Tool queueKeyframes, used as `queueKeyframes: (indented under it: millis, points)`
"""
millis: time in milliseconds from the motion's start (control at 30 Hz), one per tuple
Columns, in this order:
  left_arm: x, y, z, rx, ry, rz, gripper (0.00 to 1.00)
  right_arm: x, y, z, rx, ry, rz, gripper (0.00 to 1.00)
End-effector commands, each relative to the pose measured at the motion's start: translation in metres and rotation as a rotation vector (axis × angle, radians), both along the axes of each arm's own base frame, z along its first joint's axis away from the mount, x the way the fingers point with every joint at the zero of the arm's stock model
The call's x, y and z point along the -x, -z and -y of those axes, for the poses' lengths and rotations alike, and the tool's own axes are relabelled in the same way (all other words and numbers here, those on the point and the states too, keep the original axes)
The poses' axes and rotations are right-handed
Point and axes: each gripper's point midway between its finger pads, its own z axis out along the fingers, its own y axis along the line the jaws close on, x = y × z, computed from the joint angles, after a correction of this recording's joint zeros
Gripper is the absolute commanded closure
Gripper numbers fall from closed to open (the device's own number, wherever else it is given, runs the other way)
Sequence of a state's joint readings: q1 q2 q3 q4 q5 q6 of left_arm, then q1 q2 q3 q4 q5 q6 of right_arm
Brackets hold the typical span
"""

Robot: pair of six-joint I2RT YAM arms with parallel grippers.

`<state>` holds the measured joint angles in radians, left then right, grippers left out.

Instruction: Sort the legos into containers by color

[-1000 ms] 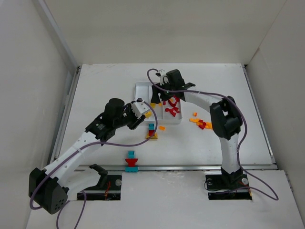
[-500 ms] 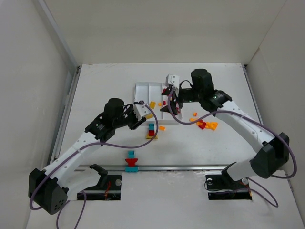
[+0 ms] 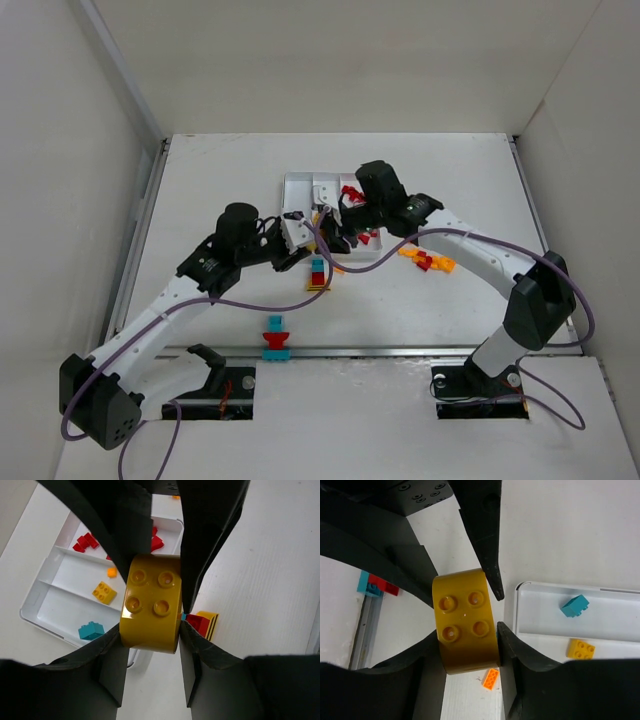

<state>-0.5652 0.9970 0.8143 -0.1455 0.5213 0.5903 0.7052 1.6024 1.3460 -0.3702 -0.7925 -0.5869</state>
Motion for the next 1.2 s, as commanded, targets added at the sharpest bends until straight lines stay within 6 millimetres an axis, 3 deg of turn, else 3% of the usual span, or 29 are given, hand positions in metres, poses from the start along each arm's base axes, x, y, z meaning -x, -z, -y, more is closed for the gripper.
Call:
queueKeyframes:
  millis: [0, 67, 100, 133, 167, 267, 300, 333, 367, 400, 433, 467, 500, 533, 600, 667, 767, 833, 867, 1000, 1033, 1167]
  points:
    - [0.007, -0.034, 0.012, 0.075, 0.066, 0.068, 1.0, -0.007, -0.047, -0.013, -0.095, 0.013, 0.066, 0.72]
    - [0.008, -0.024, 0.01, 0.062, 0.057, 0.054, 1.0, -0.009, -0.051, -0.015, -0.11, 0.013, 0.083, 0.81]
    - [0.008, -0.024, 0.01, 0.062, 0.057, 0.053, 0.98, -0.008, -0.047, -0.015, -0.107, 0.018, 0.066, 1.0]
    - [0.006, -0.021, 0.008, 0.06, 0.04, 0.049, 0.9, -0.009, -0.048, -0.016, -0.114, 0.023, 0.062, 1.0]
    - [0.004, -0.021, 0.007, 0.062, 0.024, 0.041, 0.54, -0.012, -0.047, -0.016, -0.116, 0.039, 0.063, 1.0]
    - [-0.004, -0.016, 0.002, 0.079, -0.064, 0.01, 0.14, -0.025, -0.042, -0.016, -0.112, 0.117, 0.019, 1.0]
    - [-0.009, -0.019, 0.001, 0.089, -0.092, 0.016, 0.0, -0.043, -0.041, -0.011, -0.121, 0.176, 0.011, 1.0]
    - [-0.013, -0.017, -0.002, 0.091, -0.129, 0.013, 0.0, -0.055, -0.023, -0.01, -0.098, 0.248, -0.077, 1.0]
    - [-0.026, -0.012, -0.015, 0.093, -0.258, -0.001, 0.0, -0.069, -0.018, -0.009, -0.089, 0.317, -0.117, 1.0]
    - [-0.037, -0.016, -0.024, 0.113, -0.36, 0.003, 0.0, -0.1, -0.008, 0.002, -0.065, 0.47, -0.14, 1.0]
    - [-0.049, -0.015, -0.034, 0.124, -0.468, 0.0, 0.0, -0.125, 0.007, 0.0, -0.05, 0.569, -0.192, 1.0]
    - [-0.064, -0.016, -0.061, 0.109, -0.652, 0.029, 0.0, -0.14, 0.016, 0.003, -0.06, 0.687, -0.299, 1.0]
    - [-0.07, -0.011, -0.072, 0.099, -0.734, 0.027, 0.0, -0.16, 0.027, 0.011, -0.055, 0.803, -0.328, 1.0]
    - [-0.076, -0.009, -0.084, 0.097, -0.811, 0.025, 0.0, -0.177, 0.037, 0.018, -0.059, 0.882, -0.367, 1.0]
    - [-0.075, 0.008, -0.108, 0.024, -0.924, 0.035, 0.0, -0.204, 0.059, 0.013, -0.072, 0.988, -0.452, 1.0]
    - [-0.072, 0.016, -0.116, -0.013, -0.955, 0.031, 0.0, -0.224, 0.07, 0.011, -0.079, 1.059, -0.456, 1.0]
    - [-0.066, 0.024, -0.12, -0.024, -0.959, 0.014, 0.0, -0.24, 0.07, 0.018, -0.096, 1.148, -0.432, 1.0]
    - [-0.065, 0.033, -0.122, -0.032, -0.957, 0.002, 0.0, -0.247, 0.072, 0.022, -0.094, 1.185, -0.413, 0.93]
    - [-0.065, 0.028, -0.12, -0.011, -0.947, 0.01, 0.0, -0.25, 0.073, 0.027, -0.093, 1.218, -0.395, 0.89]
    - [-0.064, 0.031, -0.118, 0.012, -0.939, 0.002, 0.0, -0.257, 0.091, 0.036, -0.068, 1.239, -0.409, 0.63]
    - [-0.064, 0.031, -0.118, 0.012, -0.939, 0.002, 0.0, -0.257, 0.091, 0.036, -0.063, 1.235, -0.402, 0.44]
    - [-0.064, 0.033, -0.117, 0.016, -0.931, 0.0, 0.0, -0.251, 0.086, 0.031, -0.057, 1.184, -0.405, 0.22]
